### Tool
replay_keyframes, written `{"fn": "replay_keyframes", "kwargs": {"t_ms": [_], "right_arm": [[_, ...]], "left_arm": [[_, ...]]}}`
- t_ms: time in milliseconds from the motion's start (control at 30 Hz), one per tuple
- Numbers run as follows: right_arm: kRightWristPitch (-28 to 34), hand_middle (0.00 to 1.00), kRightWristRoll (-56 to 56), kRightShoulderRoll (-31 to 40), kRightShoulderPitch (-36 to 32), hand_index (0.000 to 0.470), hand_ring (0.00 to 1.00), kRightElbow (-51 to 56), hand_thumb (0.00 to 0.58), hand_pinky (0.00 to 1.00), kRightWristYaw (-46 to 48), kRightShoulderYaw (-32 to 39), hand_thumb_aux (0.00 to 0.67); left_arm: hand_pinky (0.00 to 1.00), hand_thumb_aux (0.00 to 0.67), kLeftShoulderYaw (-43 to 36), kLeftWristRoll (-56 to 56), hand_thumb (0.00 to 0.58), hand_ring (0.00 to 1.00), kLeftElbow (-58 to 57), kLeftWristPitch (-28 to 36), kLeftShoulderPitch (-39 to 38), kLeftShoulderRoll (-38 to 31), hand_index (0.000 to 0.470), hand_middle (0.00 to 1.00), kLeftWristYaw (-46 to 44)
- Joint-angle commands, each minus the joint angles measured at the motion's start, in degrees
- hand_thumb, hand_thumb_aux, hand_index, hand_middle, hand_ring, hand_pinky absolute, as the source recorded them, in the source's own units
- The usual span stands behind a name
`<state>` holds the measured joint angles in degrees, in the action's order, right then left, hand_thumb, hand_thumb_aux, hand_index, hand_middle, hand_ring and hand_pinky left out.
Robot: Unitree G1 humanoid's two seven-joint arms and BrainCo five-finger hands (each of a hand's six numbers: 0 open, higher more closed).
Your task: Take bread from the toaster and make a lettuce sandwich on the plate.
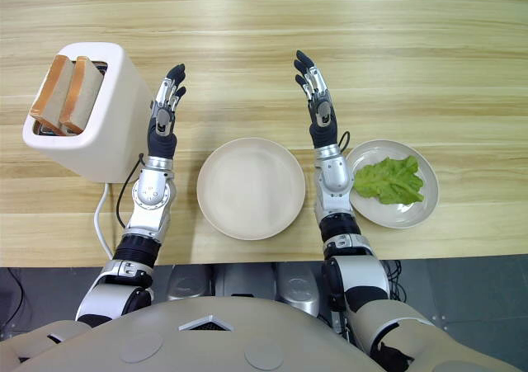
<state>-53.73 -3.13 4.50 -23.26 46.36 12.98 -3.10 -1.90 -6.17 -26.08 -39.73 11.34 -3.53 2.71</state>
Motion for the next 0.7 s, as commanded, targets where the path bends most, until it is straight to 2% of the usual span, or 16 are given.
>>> {"fn": "replay_keyframes", "kwargs": {"t_ms": [33, 433, 500, 567, 700], "right_arm": [[0.4, 0.0, 0.1, -0.2, 0.2, 0.0, 0.0, -0.1, 0.0, 0.0, 0.1, 0.2, 0.0], [0.2, 0.0, 0.3, -0.3, 0.2, 0.0, 0.0, 0.1, 0.0, 0.0, -0.1, 0.3, 0.0], [0.2, 0.0, 0.4, -0.3, 0.0, 0.0, 0.0, 0.4, 0.0, 0.0, 0.0, 0.3, 0.0], [0.2, 0.0, 0.3, -0.1, 0.0, 0.0, 0.0, 0.4, 0.0, 0.0, -0.1, 0.1, 0.0], [0.2, 0.0, 0.6, 0.1, 0.5, 0.0, 0.0, 0.1, 0.0, 0.0, -0.6, 0.0, 0.0]], "left_arm": [[0.0, 0.0, 0.4, -0.1, 0.0, 0.0, -0.5, -0.1, 0.0, -0.1, 0.0, 0.0, 0.1], [0.0, 0.0, 0.5, -1.3, 0.0, 0.0, 0.7, -0.2, -0.2, -0.6, 0.0, 0.0, 0.8], [0.0, 0.0, 0.5, -6.8, 0.0, 0.0, 5.9, 0.2, -1.4, -2.4, 0.0, 0.0, 2.8], [0.0, 0.0, -0.6, -18.6, 0.0, 0.0, 11.6, 2.1, -1.7, -7.0, 0.0, 0.0, 5.0], [0.0, 0.0, 2.3, -29.9, 0.0, 0.0, 23.0, 9.4, -2.7, -14.4, 0.0, 0.0, 6.3]]}}
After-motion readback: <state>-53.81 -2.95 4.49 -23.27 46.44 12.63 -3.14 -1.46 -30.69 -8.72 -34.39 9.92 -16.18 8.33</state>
